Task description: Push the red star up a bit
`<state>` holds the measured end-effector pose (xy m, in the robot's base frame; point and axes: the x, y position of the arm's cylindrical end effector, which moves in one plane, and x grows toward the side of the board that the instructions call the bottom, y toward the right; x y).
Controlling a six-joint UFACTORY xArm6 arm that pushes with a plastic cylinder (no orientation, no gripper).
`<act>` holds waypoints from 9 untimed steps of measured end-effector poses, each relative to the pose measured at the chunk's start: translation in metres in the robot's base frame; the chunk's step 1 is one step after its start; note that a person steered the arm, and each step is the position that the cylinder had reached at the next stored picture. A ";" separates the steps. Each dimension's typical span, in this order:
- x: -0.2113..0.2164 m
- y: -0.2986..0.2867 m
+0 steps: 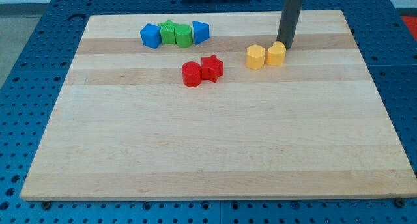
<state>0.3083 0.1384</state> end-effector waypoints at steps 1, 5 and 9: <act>0.003 -0.013; -0.005 -0.009; -0.013 -0.104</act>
<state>0.2951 0.0344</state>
